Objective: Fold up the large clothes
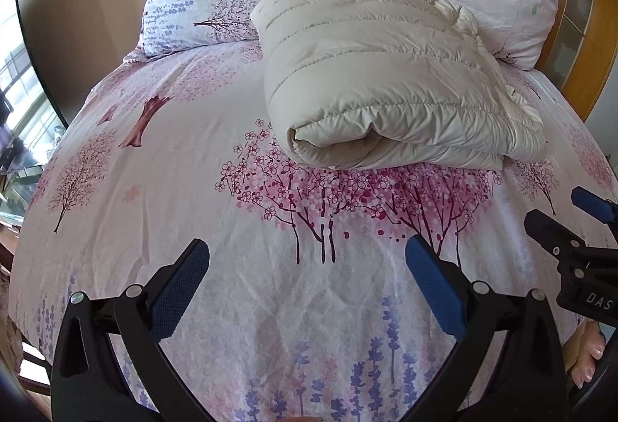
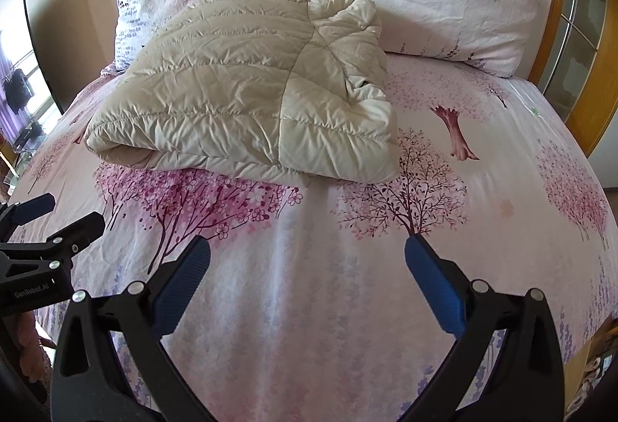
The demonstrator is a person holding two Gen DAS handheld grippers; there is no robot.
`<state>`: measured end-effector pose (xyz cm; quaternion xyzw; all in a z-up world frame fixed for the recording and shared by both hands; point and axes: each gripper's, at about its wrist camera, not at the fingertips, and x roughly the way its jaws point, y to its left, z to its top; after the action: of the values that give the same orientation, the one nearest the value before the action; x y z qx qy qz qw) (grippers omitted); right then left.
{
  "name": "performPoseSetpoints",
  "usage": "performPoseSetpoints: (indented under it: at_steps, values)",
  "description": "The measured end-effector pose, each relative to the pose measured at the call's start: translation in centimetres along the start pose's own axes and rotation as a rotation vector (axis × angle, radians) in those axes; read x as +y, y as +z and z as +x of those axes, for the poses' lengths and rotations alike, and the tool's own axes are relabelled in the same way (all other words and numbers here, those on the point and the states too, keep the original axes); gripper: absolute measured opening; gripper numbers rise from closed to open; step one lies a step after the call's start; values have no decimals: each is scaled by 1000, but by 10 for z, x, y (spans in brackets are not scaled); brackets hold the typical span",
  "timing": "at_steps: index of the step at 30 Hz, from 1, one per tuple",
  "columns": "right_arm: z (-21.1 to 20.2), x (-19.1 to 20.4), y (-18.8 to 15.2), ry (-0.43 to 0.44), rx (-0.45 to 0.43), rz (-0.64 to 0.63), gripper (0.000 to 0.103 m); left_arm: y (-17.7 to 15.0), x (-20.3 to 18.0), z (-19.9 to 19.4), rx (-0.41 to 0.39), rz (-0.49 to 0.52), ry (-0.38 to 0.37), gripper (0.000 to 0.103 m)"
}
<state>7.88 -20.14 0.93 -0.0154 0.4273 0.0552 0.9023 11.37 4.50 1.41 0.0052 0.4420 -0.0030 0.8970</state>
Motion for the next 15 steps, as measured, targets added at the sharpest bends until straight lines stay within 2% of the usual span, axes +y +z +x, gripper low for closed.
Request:
performPoseSetpoints:
  at_steps: [15]
  values:
    - [2,1,0,2,4,2,101,-1,-1,2,3,-3,-1,102]
